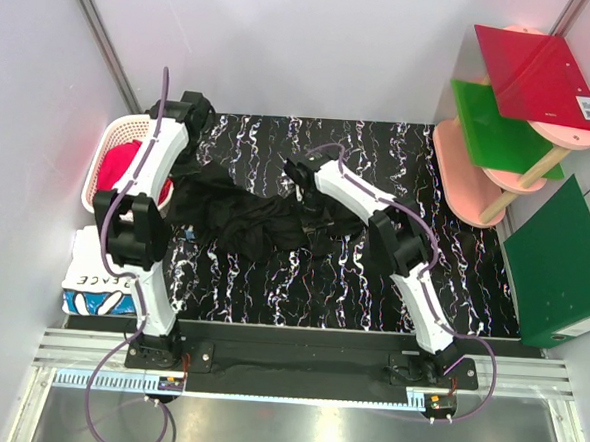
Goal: Fold and stack the t-shirts
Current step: Move the tshirt to the center of the board
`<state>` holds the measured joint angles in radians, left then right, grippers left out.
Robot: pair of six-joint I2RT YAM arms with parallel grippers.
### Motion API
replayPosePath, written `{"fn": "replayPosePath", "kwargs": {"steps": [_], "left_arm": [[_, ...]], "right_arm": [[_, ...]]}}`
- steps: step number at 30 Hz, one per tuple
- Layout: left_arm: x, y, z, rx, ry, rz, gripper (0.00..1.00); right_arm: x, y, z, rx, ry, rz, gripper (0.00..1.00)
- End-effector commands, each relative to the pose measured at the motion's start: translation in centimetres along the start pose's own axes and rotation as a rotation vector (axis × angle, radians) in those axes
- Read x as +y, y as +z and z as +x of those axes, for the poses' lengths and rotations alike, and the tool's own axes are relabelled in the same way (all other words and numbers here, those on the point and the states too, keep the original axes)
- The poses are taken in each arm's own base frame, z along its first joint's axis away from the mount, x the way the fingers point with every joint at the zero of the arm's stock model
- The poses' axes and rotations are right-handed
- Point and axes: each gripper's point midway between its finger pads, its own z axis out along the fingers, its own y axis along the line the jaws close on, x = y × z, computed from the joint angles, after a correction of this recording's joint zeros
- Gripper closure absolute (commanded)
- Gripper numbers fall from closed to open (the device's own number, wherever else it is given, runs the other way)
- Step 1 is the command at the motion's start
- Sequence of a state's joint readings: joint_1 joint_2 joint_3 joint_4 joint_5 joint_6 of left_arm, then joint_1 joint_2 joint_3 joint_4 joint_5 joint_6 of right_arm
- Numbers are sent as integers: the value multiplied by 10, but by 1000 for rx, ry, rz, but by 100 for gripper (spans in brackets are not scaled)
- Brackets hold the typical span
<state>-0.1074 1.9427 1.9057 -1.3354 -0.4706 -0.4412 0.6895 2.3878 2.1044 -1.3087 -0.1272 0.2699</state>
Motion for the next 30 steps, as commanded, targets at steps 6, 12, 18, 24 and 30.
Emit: {"fn": "replayPosePath", "kwargs": {"steps": [6,12,18,24,30], "left_arm": [[28,-73,-13,-223,-179,151,100],[48,-123,-18,-366,-273,254,100],[78,-157,-8,-467,-341,270,100],[103,-203,11,-566,-426,371,100],[74,-210,17,-547,-348,538,100]], "right_arm": [[-51,-218,-40,-757,180,254,100],[-98,-322,-9,-1085,340,402,100],[-131,-370,49,-1291,454,423,100],[-155,-403,108,-1444,512,399,100],[-156,-395,115,-1430,476,402,100]]}}
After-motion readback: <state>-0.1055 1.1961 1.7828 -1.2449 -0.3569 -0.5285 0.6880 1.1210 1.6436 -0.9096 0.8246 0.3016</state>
